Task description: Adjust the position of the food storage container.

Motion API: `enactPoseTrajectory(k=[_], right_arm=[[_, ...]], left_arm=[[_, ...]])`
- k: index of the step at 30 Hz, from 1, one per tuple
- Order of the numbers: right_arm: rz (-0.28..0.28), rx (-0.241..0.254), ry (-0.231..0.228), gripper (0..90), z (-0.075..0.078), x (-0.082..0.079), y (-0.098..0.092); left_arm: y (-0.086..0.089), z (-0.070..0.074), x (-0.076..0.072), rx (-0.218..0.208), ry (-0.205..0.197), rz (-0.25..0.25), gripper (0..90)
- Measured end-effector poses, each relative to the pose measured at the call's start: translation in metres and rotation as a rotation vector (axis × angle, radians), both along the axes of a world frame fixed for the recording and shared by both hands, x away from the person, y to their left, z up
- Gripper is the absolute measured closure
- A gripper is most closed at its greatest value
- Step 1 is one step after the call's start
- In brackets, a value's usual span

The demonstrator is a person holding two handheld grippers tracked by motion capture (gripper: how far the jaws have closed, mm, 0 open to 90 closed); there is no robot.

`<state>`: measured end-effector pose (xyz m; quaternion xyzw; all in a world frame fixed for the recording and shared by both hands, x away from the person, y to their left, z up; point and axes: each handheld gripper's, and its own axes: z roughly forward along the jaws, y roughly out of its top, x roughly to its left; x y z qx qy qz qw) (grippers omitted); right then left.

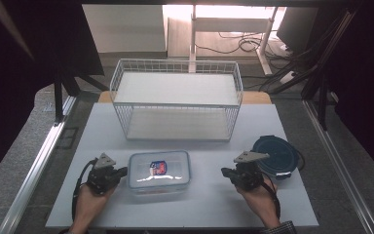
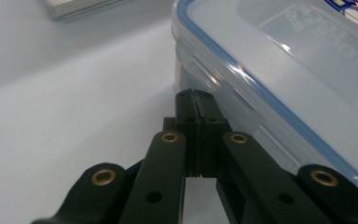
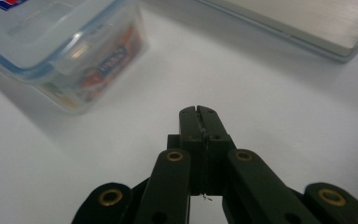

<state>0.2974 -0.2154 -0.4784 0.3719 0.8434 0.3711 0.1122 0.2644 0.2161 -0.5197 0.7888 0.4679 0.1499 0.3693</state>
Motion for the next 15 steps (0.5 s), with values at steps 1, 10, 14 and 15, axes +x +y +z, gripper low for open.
enactPoseTrajectory(k=[1, 10, 14, 15], right_arm=[[0.004, 0.005, 0.008, 89.3, -0.001, -0.001, 0.002], [0.043, -0.006, 0.032, 89.3, -0.007, -0.007, 0.015], [0.04, -0.001, 0.047, 89.2, -0.009, -0.006, 0.013], [0.04, 0.0, 0.047, 89.1, -0.01, -0.006, 0.012]], left_arm=[[-0.004, 0.0, 0.002, -0.001, 0.0, -0.01, 90.0], [-0.029, -0.001, 0.012, -0.033, 0.016, -0.058, 90.0], [-0.044, 0.0, 0.016, -0.041, 0.019, -0.097, 90.0], [-0.047, 0.0, 0.016, -0.045, 0.019, -0.107, 90.0]])
